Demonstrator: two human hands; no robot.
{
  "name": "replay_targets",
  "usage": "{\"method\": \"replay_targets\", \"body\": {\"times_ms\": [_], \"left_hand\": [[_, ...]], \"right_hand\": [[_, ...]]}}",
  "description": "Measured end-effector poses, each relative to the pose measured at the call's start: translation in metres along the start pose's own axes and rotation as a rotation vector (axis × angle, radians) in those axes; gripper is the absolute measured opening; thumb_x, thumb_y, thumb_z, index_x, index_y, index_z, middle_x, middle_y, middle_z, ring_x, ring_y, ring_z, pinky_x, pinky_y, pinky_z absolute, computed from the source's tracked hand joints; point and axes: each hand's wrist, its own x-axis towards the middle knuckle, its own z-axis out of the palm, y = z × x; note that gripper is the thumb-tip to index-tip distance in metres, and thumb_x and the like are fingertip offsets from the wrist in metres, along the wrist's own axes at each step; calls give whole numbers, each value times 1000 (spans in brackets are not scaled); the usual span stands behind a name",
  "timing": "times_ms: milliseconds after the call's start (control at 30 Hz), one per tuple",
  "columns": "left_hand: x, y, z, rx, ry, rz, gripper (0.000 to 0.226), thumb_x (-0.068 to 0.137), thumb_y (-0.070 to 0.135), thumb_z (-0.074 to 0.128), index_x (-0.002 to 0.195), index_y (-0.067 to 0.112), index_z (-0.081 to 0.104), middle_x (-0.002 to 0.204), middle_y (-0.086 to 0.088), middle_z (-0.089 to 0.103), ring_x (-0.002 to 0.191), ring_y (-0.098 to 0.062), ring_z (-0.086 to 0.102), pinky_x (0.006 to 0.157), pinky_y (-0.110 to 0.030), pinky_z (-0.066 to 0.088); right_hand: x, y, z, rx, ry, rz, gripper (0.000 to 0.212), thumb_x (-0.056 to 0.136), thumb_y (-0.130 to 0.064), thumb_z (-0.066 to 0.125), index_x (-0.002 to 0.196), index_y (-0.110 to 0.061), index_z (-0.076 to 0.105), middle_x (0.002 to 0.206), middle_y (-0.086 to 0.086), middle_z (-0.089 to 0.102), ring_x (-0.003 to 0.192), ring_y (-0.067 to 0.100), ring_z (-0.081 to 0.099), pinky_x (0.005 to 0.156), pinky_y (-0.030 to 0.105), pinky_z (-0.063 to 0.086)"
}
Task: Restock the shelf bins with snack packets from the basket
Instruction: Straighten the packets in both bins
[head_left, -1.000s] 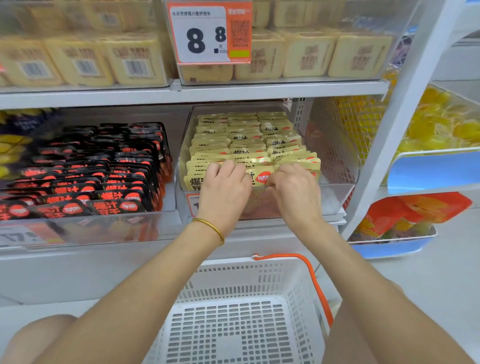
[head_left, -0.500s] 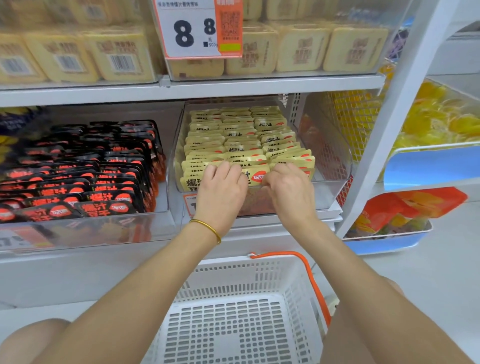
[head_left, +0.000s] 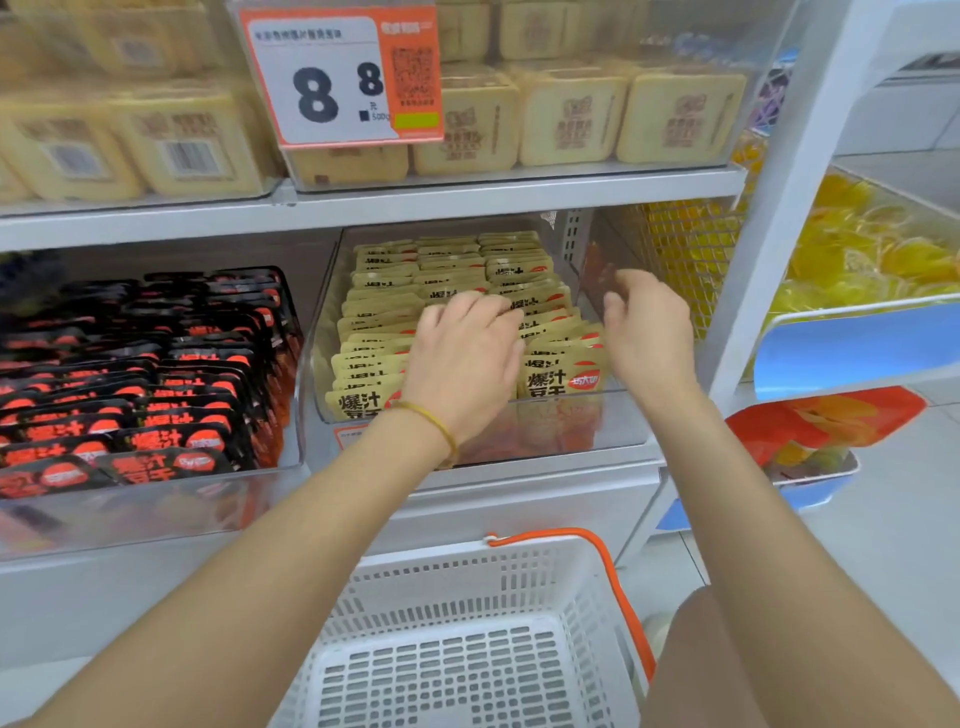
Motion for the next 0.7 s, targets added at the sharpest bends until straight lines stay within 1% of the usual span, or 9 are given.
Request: {"method": "replay_targets", "body": {"times_ms": [67,134,234,334,467,534,601,634,701], "left_hand": [[16,5,10,-20,-199,-27,42,100,34,28,129,19,54,139,5,49,132,-16,35,103,-37,24],[21,7,18,15,-274,-22,42,100,34,25,129,19,52,141,5,46,134,-14,32,106,-37,21],[18,5,23,-21,-282,-47,43,101,33,25,135,17,47,147,5,39,137,-12,27,109,-35,18],[17,3,23,-77,-325,-66,45,101,30,25,142,17,38,154,5,28,142,-11,18,113,-35,13],[19,2,23,-119,-348,-63,46,100,28,26,143,16,37,155,4,25,142,-12,20,113,-33,13],[22,3,23,-137,-358,-59,45,100,26,28,141,14,40,155,1,25,141,-16,22,114,-33,15],[26,4,23,-168,-380,-95,44,98,24,30,135,11,48,153,-4,29,140,-21,27,113,-34,20],[30,4,24,-193,-383,-112,43,96,23,30,128,8,54,148,-7,38,136,-25,32,111,-36,25],[35,4,27,-238,-372,-118,41,90,22,29,104,3,63,123,-12,56,120,-31,46,102,-40,38]], "right_hand": [[14,6,8,-2,-236,152,33,101,-18,37,121,4,51,124,24,56,116,37,51,84,35,38],[16,11,21,11,-377,144,35,102,-19,34,117,6,53,124,26,55,116,37,50,86,34,38],[12,16,30,28,-387,111,33,102,-18,32,104,5,56,114,26,59,107,37,54,74,32,34],[10,13,31,-18,-396,111,29,100,-13,34,106,5,56,115,25,59,107,38,55,79,33,40],[8,10,25,5,-433,84,29,101,-14,34,109,3,56,116,23,59,108,37,55,83,33,41],[8,12,19,38,-473,80,34,102,-17,32,111,3,58,116,21,60,109,35,54,84,32,41],[8,13,16,26,-511,100,33,102,-16,32,110,2,58,116,19,60,109,34,54,79,29,38],[9,11,15,6,-520,114,30,101,-14,33,109,1,58,116,19,60,108,34,54,77,27,36],[9,6,17,-24,-529,136,28,100,-11,35,108,2,58,117,20,59,107,34,55,75,26,34]]}}
